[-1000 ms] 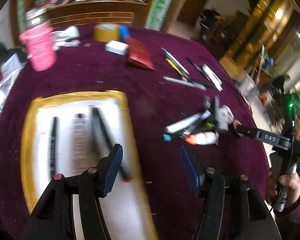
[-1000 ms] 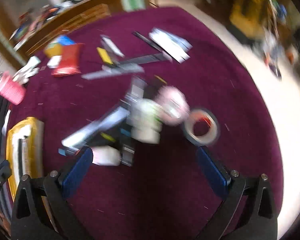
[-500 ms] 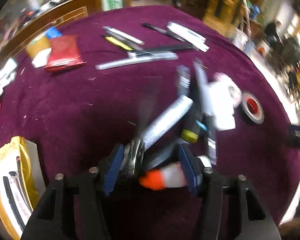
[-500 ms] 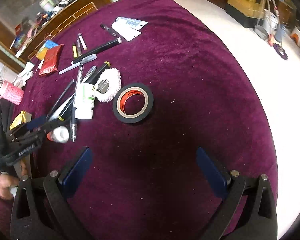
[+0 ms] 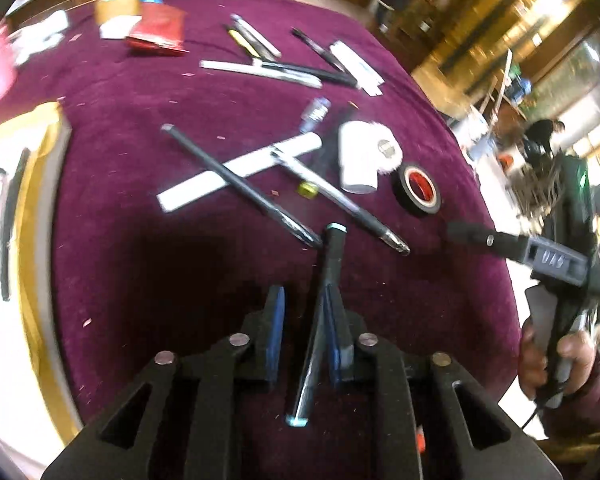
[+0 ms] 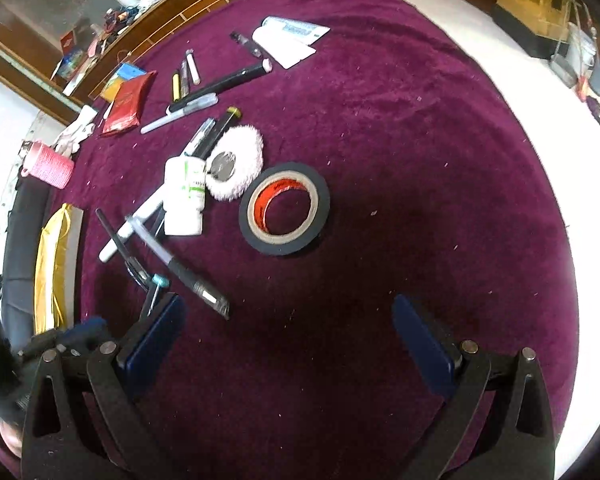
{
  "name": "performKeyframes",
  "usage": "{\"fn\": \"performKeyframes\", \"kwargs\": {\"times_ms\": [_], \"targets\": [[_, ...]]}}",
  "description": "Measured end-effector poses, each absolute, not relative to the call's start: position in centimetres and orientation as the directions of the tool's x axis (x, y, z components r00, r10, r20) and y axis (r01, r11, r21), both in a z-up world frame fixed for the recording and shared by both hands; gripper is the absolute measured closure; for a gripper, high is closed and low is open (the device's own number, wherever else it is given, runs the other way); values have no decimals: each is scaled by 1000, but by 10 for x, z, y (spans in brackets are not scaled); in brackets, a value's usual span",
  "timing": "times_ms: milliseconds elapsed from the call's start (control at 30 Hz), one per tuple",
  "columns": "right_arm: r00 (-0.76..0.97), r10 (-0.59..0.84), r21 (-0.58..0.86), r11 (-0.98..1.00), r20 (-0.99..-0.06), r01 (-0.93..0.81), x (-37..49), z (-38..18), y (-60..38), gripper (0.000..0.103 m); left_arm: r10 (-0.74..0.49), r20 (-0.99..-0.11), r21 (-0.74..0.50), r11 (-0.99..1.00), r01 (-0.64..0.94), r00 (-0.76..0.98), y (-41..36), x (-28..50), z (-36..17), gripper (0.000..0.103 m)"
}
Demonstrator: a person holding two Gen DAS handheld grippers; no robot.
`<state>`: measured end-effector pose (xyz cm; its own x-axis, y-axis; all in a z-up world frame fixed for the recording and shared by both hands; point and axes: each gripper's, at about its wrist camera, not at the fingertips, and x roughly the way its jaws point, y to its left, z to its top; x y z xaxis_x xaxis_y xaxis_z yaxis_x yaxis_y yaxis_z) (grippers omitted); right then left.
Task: Organize objects
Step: 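Grasp a teal-capped black marker from the pile with the left tool, then grasp the white orange-capped bottle with the right tool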
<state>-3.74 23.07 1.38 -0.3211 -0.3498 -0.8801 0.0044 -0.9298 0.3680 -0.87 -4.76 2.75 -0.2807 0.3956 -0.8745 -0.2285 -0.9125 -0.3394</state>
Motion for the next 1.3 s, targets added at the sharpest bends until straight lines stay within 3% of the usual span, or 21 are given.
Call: {"fn": "performKeyframes", "kwargs": {"times_ms": [167, 333, 467, 633, 767, 800, 833, 1033, 1133, 1167, 1267, 1300], "targets": [[-318, -369, 366, -928, -873, 73, -30, 19, 228, 0, 377, -882, -310, -916, -254, -283, -44, 9, 31, 81], [-232, -472, 366, -848, -851, 383, 14, 48, 194, 0, 333, -904, -237, -913, -332, -269, -21, 34, 33, 76], [-156, -460, 318, -786, -874, 530, 46, 50, 167, 0, 340, -906, -255, -913, -317, -251, -16, 31, 27, 76], [-166, -441, 314, -813, -882, 490, 48, 44, 167, 0, 270, -924, -154, -911, -382, -271, 14, 14, 16, 72], [-177, -428, 311, -833, -886, 458, 51, 39, 172, 0, 153, -928, 26, -884, -467, -341, 39, 17, 4, 75], [-181, -414, 290, -832, -892, 473, 54, 39, 170, 0, 158, -927, 22, -882, -471, -339, 41, 19, 5, 90], [-184, -404, 275, -830, -896, 486, 55, 40, 170, 0, 168, -928, 8, -883, -470, -331, 40, 20, 5, 92], [-181, -357, 152, -730, -916, 667, 83, 47, 142, 0, 258, -911, -119, -912, -393, -322, 9, 27, 23, 92], [-225, -286, 6, -629, -932, 777, 104, 41, 115, 0, 314, -883, -199, -924, -326, -349, -17, 32, 41, 92], [-236, -269, -28, -601, -934, 799, 107, 36, 108, 2, 327, -874, -223, -927, -302, -359, -26, 33, 48, 92], [-249, -207, -112, -513, -946, 851, 118, 19, 94, 23, 344, -858, -267, -933, -242, -381, -49, 40, 57, 92], [-238, -180, -122, -492, -954, 862, 119, 11, 92, 42, 343, -856, -271, -935, -229, -387, -55, 43, 60, 92]]}}
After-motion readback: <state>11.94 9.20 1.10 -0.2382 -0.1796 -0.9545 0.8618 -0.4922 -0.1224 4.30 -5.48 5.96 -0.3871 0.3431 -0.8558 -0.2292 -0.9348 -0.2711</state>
